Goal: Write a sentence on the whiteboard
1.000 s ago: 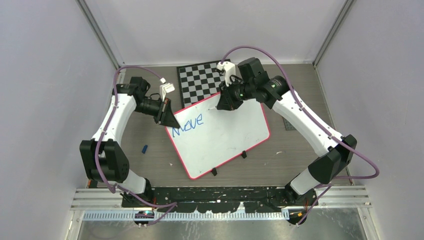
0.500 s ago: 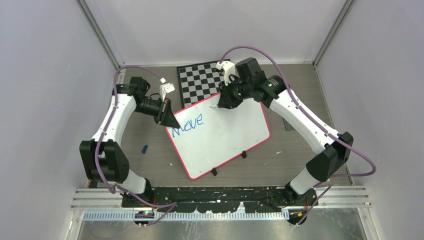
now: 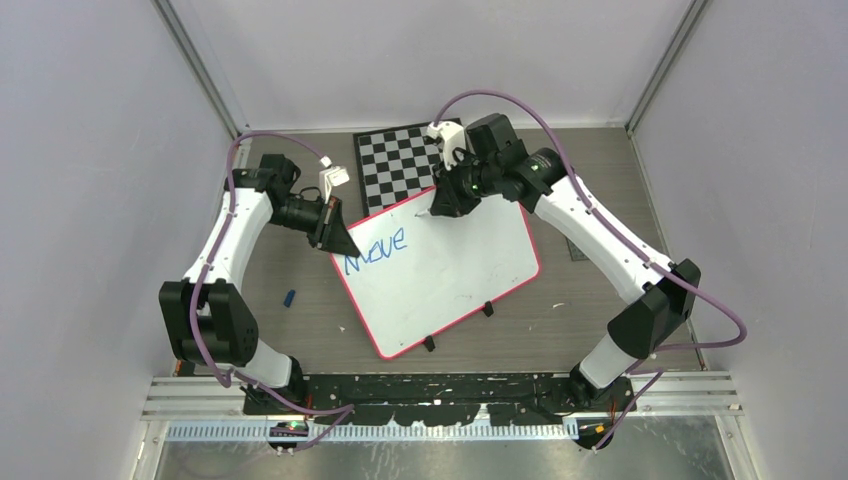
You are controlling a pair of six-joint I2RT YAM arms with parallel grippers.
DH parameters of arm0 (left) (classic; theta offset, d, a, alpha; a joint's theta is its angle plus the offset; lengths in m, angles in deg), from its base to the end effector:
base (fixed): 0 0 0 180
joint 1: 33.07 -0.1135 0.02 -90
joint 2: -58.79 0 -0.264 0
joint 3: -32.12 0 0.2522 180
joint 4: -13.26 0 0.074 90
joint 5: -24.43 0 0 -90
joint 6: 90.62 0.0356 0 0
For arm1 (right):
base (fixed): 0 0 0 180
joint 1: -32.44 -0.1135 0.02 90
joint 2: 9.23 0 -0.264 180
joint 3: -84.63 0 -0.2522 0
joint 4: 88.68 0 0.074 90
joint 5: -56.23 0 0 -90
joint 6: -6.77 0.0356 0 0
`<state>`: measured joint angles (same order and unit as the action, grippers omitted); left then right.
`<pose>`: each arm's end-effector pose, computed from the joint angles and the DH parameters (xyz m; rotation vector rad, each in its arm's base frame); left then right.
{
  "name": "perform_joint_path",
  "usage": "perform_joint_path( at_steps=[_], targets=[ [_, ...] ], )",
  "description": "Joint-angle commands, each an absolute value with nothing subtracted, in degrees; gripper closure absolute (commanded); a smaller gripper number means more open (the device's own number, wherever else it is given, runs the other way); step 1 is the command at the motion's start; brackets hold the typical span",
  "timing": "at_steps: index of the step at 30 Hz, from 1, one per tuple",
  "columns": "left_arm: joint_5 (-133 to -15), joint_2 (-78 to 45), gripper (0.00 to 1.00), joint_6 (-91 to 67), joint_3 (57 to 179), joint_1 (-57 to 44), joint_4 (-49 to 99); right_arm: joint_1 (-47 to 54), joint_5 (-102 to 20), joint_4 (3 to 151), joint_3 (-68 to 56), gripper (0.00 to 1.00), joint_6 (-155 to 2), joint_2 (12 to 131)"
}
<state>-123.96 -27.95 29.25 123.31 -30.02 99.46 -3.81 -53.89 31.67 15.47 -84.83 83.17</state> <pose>0.2677 -0.0446 0.3049 0.7949 2.3393 -1.3005 0.2759 0.2175 0.3863 -0.9342 2.1460 0.7102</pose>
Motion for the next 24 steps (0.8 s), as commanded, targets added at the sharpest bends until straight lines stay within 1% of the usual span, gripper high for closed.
perform_joint_path(
  at_steps=[1,18,24],
  targets=[
    [-116.2,-27.4,1.0,32.8,122.1,-28.1,94.9,-4.3,-53.1,34.1,16.9,1.0,-85.5,84.3],
    [-116.0,-27.8,1.0,32.9,122.3,-28.0,94.9,-4.3,-52.4,33.7,9.6,1.0,-87.9,80.3],
    [-116.0,-27.8,1.0,32.8,122.3,-28.1,94.9,-4.8,-54.3,33.8,7.5,1.0,-86.9,79.6]
  ],
)
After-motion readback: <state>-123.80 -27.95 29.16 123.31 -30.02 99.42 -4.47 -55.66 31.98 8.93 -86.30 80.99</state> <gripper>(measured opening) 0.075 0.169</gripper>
